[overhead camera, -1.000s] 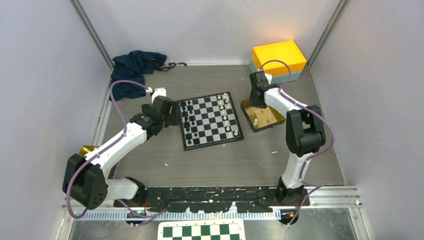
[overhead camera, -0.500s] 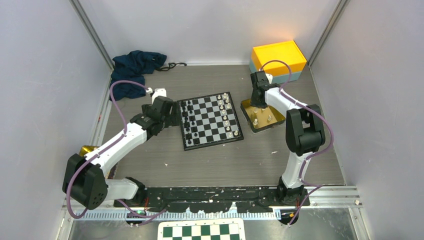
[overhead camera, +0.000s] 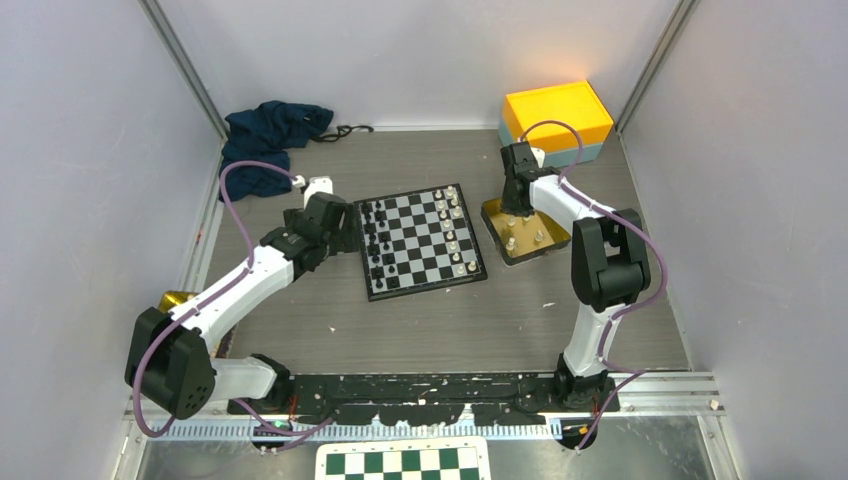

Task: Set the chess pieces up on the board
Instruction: Pick up the chess piece from the storage box, then place the chess piece on the chessboard, then pick up the chess piece from the storage box.

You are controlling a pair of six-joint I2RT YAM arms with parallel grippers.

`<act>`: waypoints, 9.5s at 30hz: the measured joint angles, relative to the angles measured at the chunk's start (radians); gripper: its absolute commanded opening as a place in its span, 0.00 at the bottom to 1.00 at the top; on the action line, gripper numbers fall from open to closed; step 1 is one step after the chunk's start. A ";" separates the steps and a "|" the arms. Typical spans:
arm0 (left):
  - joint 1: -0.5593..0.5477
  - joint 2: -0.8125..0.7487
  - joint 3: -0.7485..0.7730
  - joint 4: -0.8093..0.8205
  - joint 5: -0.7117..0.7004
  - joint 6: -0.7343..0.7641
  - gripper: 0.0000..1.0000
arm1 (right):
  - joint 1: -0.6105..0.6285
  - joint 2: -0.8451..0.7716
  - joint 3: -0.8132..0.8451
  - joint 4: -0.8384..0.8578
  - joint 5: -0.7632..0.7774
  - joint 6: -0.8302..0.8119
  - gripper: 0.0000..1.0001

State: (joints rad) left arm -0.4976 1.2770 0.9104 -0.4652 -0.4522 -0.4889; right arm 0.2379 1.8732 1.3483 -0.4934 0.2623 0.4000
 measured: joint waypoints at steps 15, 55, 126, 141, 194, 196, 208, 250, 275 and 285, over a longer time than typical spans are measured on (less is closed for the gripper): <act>0.000 -0.001 -0.011 -0.001 0.000 0.000 1.00 | 0.000 0.000 0.000 0.001 -0.003 0.008 0.13; -0.014 -0.017 -0.012 0.000 0.001 0.000 1.00 | 0.017 -0.126 0.090 -0.107 -0.048 0.030 0.02; -0.014 -0.045 -0.035 0.002 0.000 -0.001 1.00 | 0.225 0.091 0.174 -0.059 -0.132 0.077 0.01; -0.015 -0.045 -0.038 0.002 0.000 0.000 1.00 | 0.225 0.091 0.174 -0.060 -0.134 0.075 0.17; -0.018 -0.053 -0.050 0.003 0.003 -0.004 1.00 | 0.233 -0.096 0.157 -0.107 -0.054 0.043 0.33; -0.018 -0.053 -0.050 0.003 0.004 -0.004 1.00 | 0.232 -0.118 0.153 -0.107 -0.031 0.043 0.33; -0.018 -0.053 -0.050 0.003 0.005 -0.004 1.00 | 0.122 -0.253 -0.012 -0.108 0.098 0.065 0.33; -0.024 -0.053 -0.050 0.003 0.006 -0.004 1.00 | 0.079 -0.245 -0.223 -0.082 0.026 0.134 0.42; -0.024 -0.041 -0.050 0.003 0.008 -0.004 1.00 | 0.053 -0.189 -0.234 -0.040 0.001 0.134 0.29; -0.024 -0.039 -0.050 0.003 0.008 -0.004 1.00 | 0.052 -0.178 -0.236 -0.031 -0.003 0.134 0.08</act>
State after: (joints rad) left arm -0.5217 1.2377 0.8604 -0.4622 -0.4442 -0.4927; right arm 0.2901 1.6955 1.1126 -0.5240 0.2596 0.5335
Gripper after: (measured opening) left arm 0.996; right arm 0.178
